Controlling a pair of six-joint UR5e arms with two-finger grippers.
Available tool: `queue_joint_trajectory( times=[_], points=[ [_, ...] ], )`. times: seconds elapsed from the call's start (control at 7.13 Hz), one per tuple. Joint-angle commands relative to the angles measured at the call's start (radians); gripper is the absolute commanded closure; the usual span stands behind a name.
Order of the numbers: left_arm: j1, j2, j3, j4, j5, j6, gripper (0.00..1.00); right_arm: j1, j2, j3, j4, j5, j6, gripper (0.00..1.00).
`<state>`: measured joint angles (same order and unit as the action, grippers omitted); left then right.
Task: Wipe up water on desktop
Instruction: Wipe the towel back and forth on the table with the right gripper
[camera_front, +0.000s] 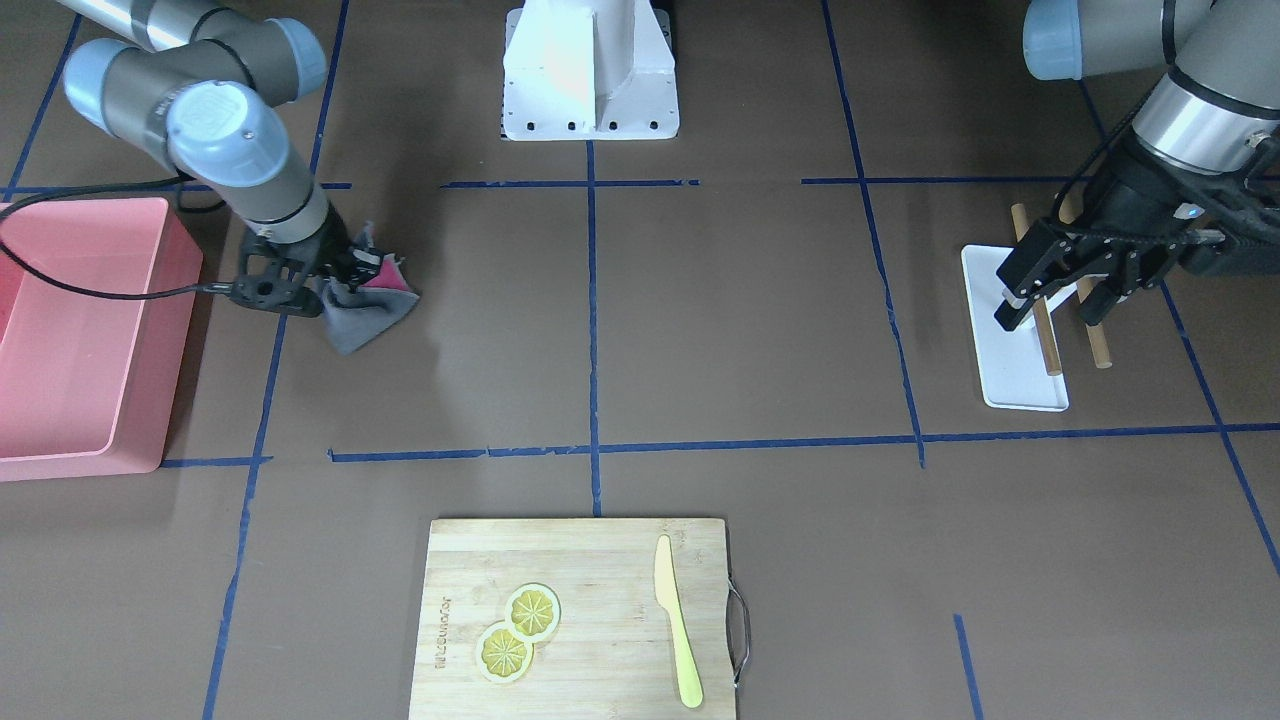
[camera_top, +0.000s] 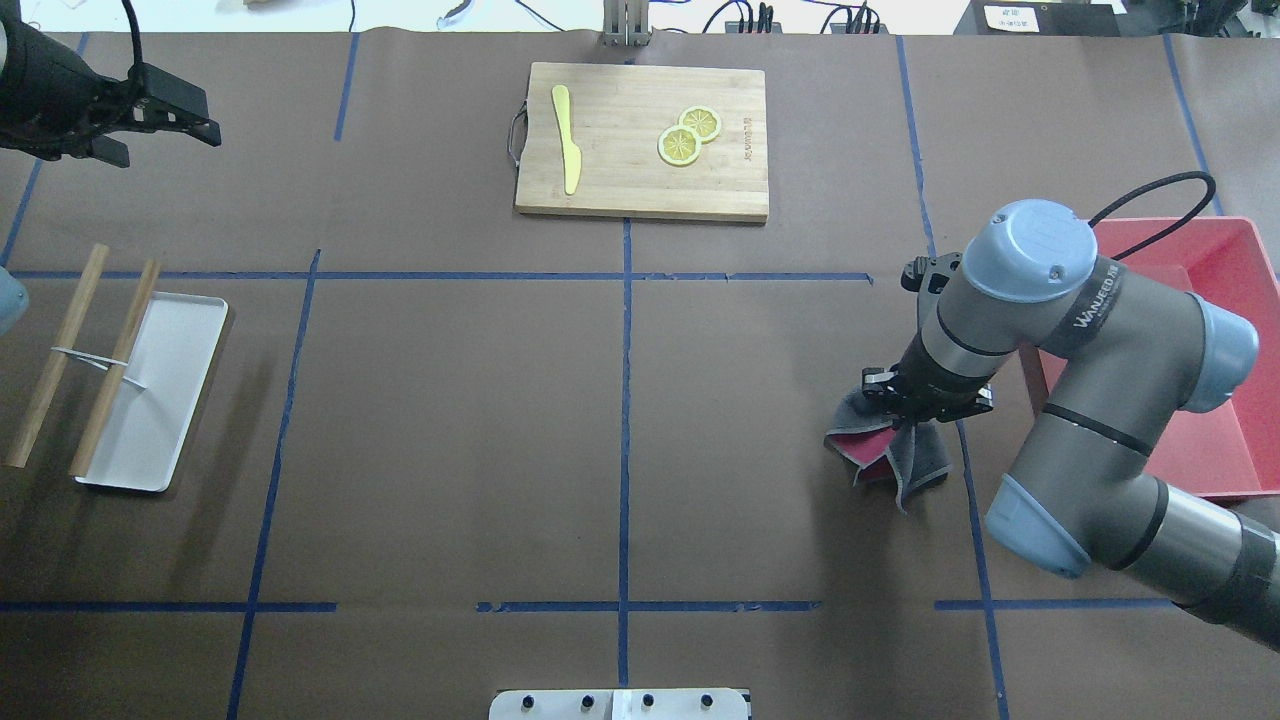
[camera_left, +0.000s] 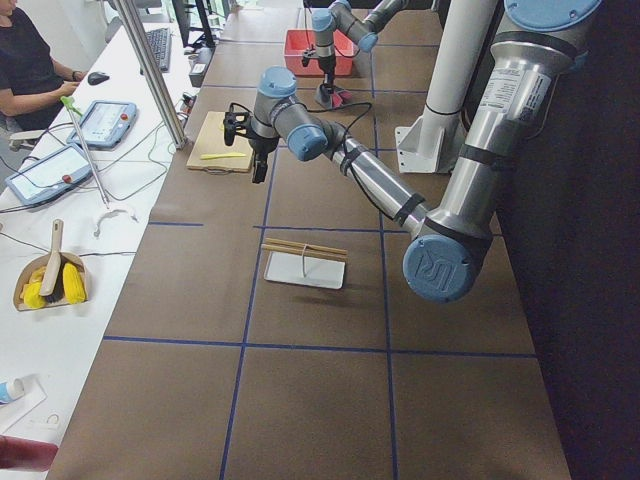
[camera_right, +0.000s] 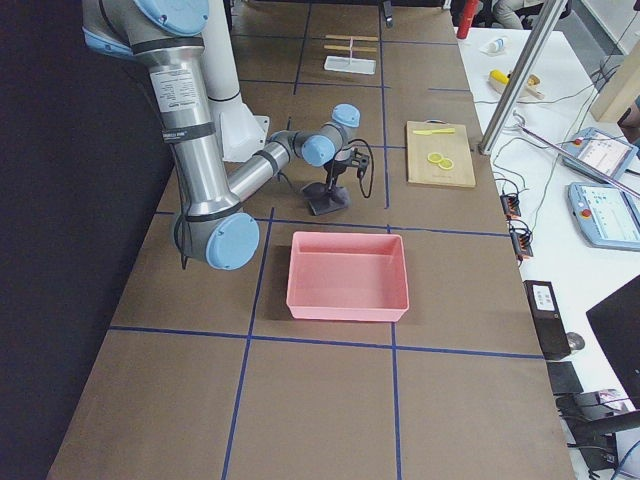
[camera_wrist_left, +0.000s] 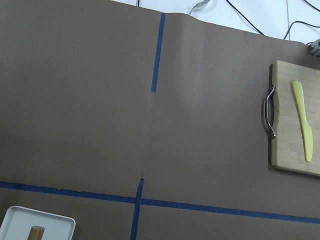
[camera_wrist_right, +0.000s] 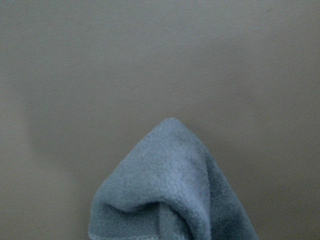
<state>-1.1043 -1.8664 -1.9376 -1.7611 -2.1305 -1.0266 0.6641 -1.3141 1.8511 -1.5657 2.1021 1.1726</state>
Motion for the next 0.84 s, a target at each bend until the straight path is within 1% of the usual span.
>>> queue_joint_trajectory(
  times=[0.0,0.14,0.28,0.42,0.56,0.7],
  points=[
    [0.0,0.01,-0.012,0.0,0.0,0.0,0.0,-0.041,0.068,-0.038,-0.008,-0.008,0.004,1.0],
    [0.0,0.01,-0.012,0.0,0.0,-0.001,0.0,-0.079,0.193,-0.111,-0.045,-0.011,0.09,1.0],
    [0.0,0.01,-0.012,0.0,0.0,-0.001,0.0,-0.093,0.284,-0.166,-0.048,-0.013,0.129,1.0],
    [0.0,0.01,-0.012,0.0,0.0,-0.001,0.0,-0.113,0.344,-0.199,-0.042,-0.013,0.165,1.0],
    [0.0,0.01,-0.014,0.0,0.0,-0.001,0.0,-0.124,0.451,-0.284,-0.042,-0.013,0.224,1.0],
    [0.0,0.012,-0.012,0.0,0.0,-0.001,0.0,-0.132,0.513,-0.343,-0.04,-0.014,0.249,1.0]
  ],
)
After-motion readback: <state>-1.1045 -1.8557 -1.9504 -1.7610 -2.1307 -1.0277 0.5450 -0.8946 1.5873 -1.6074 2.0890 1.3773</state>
